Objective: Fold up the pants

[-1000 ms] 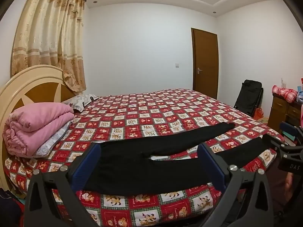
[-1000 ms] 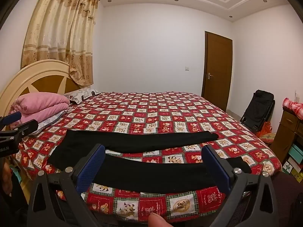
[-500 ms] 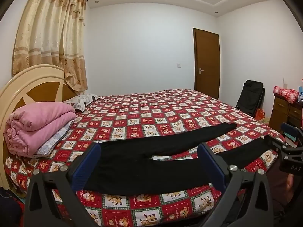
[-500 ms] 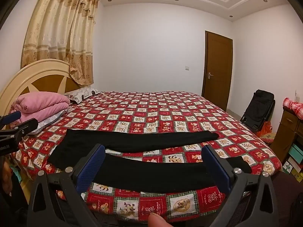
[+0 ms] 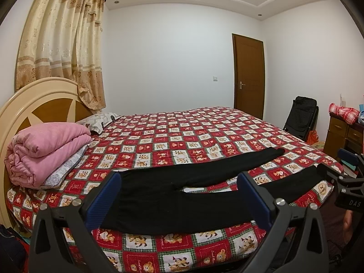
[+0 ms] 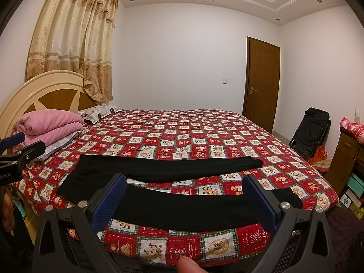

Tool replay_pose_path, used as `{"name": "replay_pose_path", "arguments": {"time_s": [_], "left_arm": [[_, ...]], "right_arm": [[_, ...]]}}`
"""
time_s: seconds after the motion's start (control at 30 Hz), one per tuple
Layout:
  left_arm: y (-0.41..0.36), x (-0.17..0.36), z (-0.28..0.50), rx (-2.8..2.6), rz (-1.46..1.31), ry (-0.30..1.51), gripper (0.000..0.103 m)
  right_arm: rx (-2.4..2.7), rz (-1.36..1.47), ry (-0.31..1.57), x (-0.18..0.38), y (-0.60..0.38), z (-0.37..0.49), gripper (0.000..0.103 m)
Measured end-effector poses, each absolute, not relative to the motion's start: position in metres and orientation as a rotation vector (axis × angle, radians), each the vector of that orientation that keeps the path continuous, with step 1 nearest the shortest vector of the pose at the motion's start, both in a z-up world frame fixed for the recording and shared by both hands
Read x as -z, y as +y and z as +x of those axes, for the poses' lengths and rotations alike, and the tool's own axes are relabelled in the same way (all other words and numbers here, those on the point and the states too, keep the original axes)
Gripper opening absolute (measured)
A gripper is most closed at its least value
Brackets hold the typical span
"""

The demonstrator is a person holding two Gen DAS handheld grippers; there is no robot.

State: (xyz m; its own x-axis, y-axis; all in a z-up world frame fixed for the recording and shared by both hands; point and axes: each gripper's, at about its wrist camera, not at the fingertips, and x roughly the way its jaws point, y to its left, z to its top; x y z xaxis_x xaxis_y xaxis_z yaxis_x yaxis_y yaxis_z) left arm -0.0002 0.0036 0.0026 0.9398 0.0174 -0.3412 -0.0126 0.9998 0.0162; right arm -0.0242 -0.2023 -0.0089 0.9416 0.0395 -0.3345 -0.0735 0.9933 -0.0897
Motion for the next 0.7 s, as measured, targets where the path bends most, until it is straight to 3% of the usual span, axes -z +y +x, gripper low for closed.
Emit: {"name": "replay_pose_path", "arguments": {"time_s": [0.7], "left_arm": [[0.0062,-0.0004,0.0003,-0.015,0.013,0.349,0.103]], "right_arm": [[-0.057,-0.105,0.342,0.0127,-0.2036,-0.0264,0.102]]}}
